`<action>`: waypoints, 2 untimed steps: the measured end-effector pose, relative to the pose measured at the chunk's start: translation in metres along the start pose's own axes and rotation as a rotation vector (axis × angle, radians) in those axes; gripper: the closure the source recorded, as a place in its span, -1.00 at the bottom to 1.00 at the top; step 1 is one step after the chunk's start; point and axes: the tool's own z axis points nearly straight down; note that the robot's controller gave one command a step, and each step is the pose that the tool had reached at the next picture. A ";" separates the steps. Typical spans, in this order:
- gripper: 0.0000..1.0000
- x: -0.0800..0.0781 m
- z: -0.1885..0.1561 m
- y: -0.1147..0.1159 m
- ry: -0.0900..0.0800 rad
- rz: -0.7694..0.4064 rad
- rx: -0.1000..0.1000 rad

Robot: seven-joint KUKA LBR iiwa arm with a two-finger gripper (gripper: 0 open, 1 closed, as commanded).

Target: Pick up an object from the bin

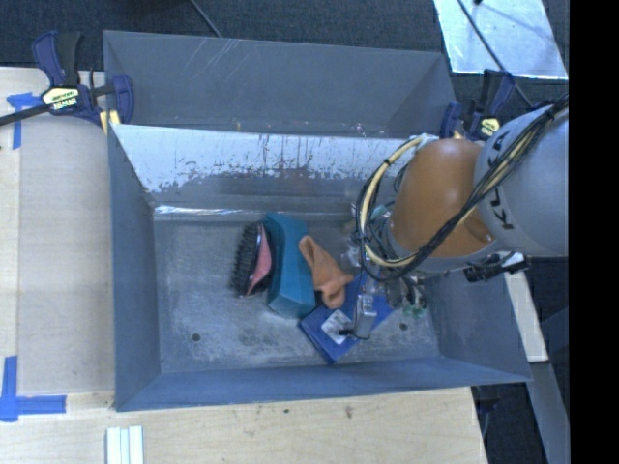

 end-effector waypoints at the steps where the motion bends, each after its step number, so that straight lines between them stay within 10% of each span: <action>1: 1.00 -0.019 0.020 0.002 -0.015 0.034 -0.003; 2: 1.00 -0.019 0.020 0.002 -0.015 0.034 -0.003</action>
Offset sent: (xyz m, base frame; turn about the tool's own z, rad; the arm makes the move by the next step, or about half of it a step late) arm 0.0000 0.0000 0.0000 0.0000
